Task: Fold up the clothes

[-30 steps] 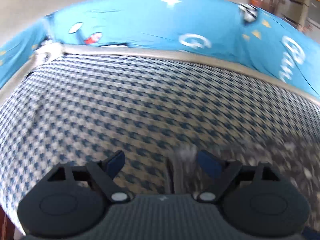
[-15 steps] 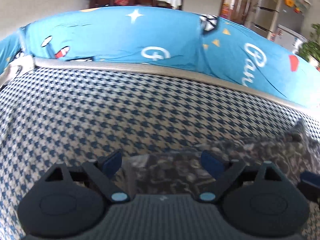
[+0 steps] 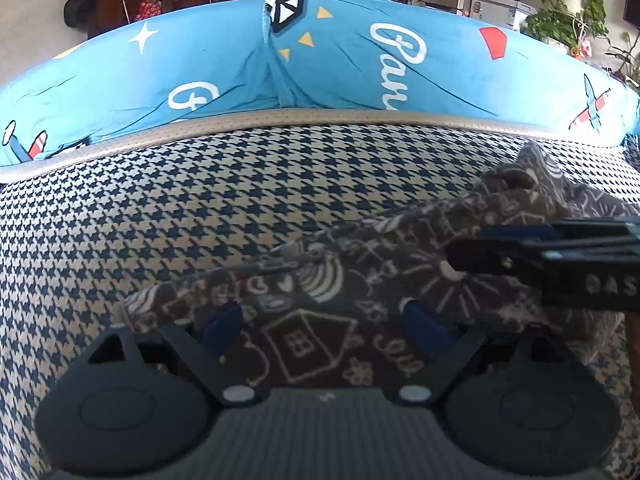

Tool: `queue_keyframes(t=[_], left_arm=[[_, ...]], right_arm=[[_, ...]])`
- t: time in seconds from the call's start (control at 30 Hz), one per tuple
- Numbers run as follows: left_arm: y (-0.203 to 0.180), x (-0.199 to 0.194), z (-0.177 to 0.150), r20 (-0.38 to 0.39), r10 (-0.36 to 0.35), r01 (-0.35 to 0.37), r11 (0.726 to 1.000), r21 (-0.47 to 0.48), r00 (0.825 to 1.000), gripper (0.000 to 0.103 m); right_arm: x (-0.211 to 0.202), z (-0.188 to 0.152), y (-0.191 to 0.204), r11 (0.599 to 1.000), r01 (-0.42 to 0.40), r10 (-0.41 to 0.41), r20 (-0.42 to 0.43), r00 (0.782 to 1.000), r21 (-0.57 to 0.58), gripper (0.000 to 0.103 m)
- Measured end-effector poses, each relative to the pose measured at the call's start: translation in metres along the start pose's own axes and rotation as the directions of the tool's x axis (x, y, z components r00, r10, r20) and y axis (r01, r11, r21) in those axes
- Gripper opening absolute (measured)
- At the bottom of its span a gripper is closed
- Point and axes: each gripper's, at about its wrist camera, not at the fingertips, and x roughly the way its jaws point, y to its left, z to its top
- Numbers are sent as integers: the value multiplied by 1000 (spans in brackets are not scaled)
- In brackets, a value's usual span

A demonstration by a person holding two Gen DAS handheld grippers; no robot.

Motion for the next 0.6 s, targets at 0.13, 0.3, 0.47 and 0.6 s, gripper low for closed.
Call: queue_keyframes(t=[0.13,0.3,0.47,0.6], left_arm=[[-2,9,0,-20,12,-12,1000,-5,1000,92],[0,20,-1,-33,31,-32,999,-15,999,97],[0,29,0,-27,44,-45,999,-23,999,101],[-1,36,2,-22,54,-54,998,-29,998,103]], right_arm=[[18,4,-8,999,23,-23,-17,1000,37,40],[33,5,-17,997,43,-41,-34,999,58,30],[44,8,-25,995,60,-57,-36,998,80,18],[52,10,-32,993,74,-71,-38,997,97,3]])
